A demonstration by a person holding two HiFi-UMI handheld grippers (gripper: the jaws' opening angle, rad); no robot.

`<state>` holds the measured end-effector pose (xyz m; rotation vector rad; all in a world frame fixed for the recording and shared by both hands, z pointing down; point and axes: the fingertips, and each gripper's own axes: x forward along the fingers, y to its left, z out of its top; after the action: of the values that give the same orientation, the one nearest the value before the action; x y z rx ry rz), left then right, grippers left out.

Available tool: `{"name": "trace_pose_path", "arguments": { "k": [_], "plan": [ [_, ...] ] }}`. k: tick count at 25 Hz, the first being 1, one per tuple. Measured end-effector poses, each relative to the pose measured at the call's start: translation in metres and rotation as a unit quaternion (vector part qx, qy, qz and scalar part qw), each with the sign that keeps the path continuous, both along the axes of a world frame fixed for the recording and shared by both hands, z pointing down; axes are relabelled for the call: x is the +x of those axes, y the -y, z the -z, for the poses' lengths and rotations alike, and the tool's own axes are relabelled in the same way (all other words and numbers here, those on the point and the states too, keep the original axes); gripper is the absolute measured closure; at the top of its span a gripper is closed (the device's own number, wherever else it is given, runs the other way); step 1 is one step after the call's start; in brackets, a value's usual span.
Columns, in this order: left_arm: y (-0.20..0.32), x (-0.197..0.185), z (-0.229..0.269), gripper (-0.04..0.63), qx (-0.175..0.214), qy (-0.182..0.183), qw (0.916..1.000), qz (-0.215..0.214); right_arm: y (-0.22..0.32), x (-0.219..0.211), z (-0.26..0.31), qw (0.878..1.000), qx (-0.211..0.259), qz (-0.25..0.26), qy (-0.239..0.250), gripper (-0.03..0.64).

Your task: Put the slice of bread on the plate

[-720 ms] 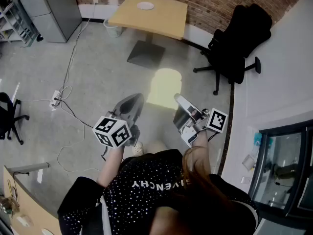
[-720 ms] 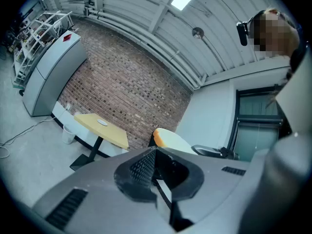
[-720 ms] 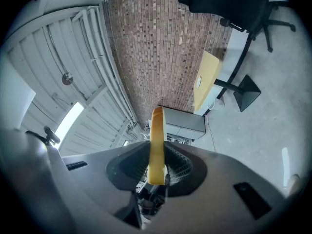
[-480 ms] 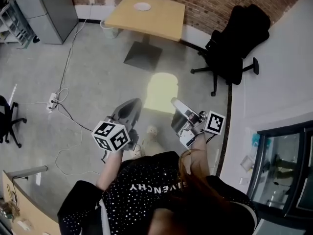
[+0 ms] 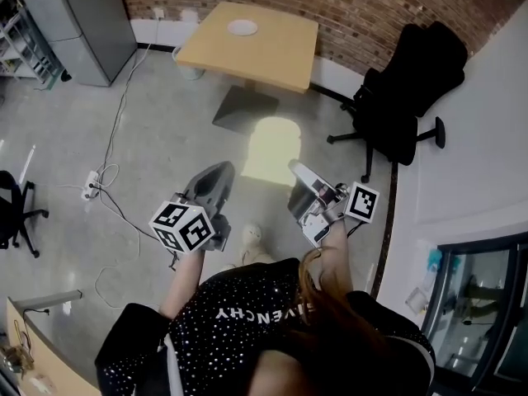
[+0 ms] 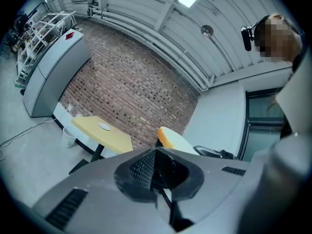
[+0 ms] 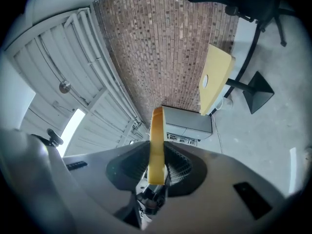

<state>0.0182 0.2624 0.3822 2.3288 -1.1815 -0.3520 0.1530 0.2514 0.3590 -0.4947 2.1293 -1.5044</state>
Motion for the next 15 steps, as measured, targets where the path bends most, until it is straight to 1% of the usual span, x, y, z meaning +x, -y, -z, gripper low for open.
{"name": "trace_pose_path", "arguments": {
  "k": [3,8,15],
  "plan": [
    [0.036,0.008,0.006,0.586,0.008,0.003,1.0000,0.003,0.036,0.005,0.005,1.000,0.009,0.005,0.002,0.520],
    [0.086,0.024,0.005,0.584,0.007,0.009,0.9999,0.006,0.088,0.023,0.006,1.000,0.009,0.005,0.013,0.520],
    [0.133,0.045,0.004,0.585,0.007,0.018,0.9997,0.017,0.141,0.039,0.002,1.000,0.003,0.023,0.017,0.518]
  ]
}}
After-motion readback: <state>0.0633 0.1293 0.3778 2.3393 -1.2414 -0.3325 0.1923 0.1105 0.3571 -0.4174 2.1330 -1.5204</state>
